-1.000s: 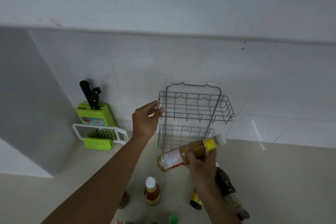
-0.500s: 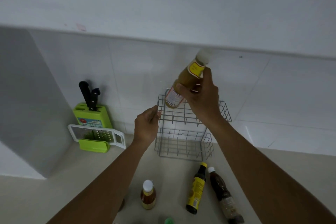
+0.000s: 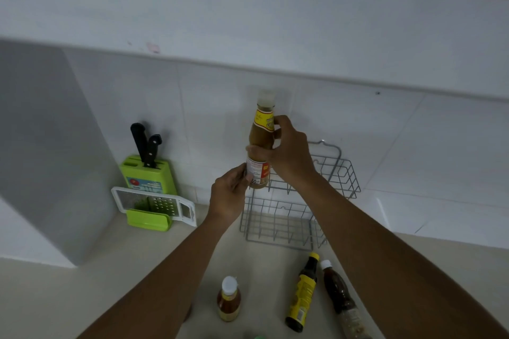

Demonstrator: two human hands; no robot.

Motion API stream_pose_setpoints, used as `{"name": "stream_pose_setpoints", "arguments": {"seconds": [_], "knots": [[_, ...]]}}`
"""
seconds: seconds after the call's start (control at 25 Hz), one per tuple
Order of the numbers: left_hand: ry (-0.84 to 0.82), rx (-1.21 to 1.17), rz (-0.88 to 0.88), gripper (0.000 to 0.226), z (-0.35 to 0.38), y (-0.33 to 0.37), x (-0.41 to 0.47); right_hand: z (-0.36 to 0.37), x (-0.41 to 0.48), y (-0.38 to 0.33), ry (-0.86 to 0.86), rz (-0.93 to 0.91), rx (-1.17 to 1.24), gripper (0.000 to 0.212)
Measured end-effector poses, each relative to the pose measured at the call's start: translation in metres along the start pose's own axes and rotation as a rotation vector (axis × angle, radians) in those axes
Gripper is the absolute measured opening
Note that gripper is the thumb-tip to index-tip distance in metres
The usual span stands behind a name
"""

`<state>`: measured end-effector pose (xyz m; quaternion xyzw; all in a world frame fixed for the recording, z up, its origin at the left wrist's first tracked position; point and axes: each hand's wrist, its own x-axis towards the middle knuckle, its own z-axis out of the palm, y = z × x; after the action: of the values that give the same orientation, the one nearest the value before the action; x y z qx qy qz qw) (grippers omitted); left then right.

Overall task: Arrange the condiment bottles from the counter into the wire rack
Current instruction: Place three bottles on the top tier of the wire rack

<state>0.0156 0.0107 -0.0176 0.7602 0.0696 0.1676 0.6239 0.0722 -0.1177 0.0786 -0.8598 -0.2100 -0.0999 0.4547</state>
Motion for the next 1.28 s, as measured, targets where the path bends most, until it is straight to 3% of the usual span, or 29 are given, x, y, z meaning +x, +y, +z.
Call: {"name": "stream_pose_setpoints", "arguments": {"seconds": [0.08, 0.28, 0.36, 0.48, 0.6, 0.8, 0.96, 1.16, 1.28], "knots": [[-0.014, -0.008, -0.012, 0.040, -0.001, -0.001, 0.000, -0.005, 0.006, -0.001, -0.036, 0.046, -0.076, 0.076], [-0.037, -0.004, -0.022, 0.041, -0.003, -0.003, 0.000, -0.035, 0.039, 0.008, -0.453, 0.091, 0.197, 0.077], [-0.036, -0.015, -0.029, 0.041, -0.003, -0.003, 0.000, -0.043, 0.046, 0.006, -0.530, 0.074, 0.215, 0.068], [-0.039, 0.001, -0.031, 0.041, -0.004, -0.004, 0.001, -0.045, 0.050, -0.002, -0.438, 0.009, 0.067, 0.052], [-0.036, -0.010, -0.044, 0.040, -0.004, -0.005, 0.003, -0.038, 0.051, -0.009, -0.279, 0.006, -0.129, 0.064], [-0.028, -0.035, -0.047, 0.040, -0.003, -0.004, 0.002, -0.020, 0.051, -0.016, -0.133, 0.098, -0.196, 0.086], [-0.024, -0.036, -0.055, 0.041, -0.004, -0.006, 0.002, -0.016, 0.049, -0.017, -0.169, 0.124, -0.260, 0.090], [-0.034, -0.052, -0.048, 0.041, -0.003, -0.006, 0.001, -0.026, 0.037, -0.013, -0.319, 0.068, -0.132, 0.044], [-0.027, -0.046, -0.061, 0.041, -0.004, -0.004, 0.000, -0.025, 0.035, -0.014, -0.328, 0.046, -0.123, 0.047]]}}
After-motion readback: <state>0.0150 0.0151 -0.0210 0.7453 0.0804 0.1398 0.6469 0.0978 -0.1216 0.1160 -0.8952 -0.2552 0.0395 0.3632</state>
